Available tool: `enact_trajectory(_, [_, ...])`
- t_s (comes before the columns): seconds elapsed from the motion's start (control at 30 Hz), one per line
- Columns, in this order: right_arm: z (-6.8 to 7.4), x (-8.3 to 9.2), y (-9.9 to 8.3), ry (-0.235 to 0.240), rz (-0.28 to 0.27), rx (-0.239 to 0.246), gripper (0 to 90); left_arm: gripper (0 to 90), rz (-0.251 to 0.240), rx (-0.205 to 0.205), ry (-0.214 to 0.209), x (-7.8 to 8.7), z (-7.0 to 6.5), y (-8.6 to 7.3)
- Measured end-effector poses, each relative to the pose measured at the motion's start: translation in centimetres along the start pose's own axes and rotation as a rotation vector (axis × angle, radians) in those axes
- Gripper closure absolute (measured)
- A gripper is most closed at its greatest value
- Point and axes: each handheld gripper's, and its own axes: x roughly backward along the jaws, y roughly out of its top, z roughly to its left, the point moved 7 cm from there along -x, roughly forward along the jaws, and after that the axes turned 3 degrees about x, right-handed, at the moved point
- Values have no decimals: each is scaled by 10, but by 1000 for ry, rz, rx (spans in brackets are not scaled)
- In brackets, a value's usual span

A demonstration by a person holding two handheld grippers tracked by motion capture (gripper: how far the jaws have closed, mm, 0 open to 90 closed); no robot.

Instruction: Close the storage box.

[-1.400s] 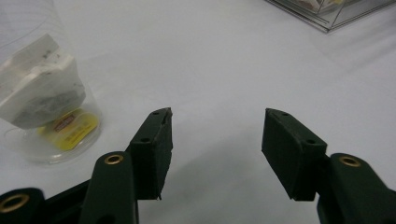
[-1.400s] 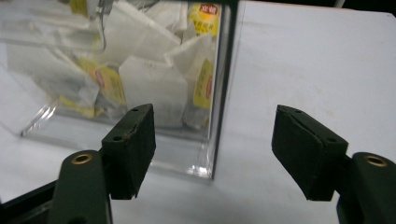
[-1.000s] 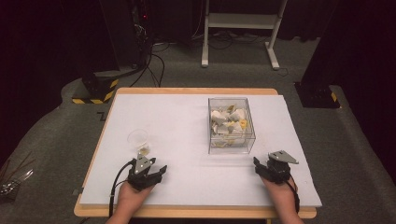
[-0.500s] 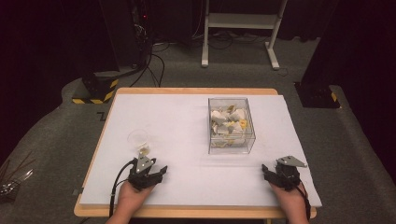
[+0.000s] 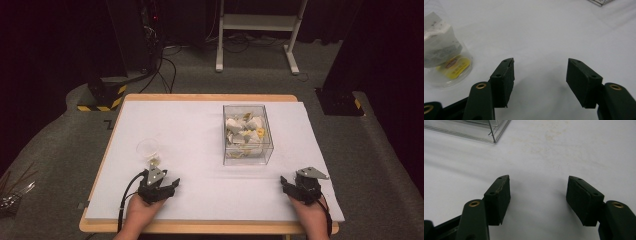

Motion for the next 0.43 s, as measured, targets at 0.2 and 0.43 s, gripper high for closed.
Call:
enact_trajectory(0.2, [0, 0, 0, 1, 0, 0, 359, 394, 1, -2, -2, 0, -1, 0])
enact_trajectory(0.43, [0, 0, 0, 1, -1, 2, 359, 394, 8, -6, -4, -1, -1, 0])
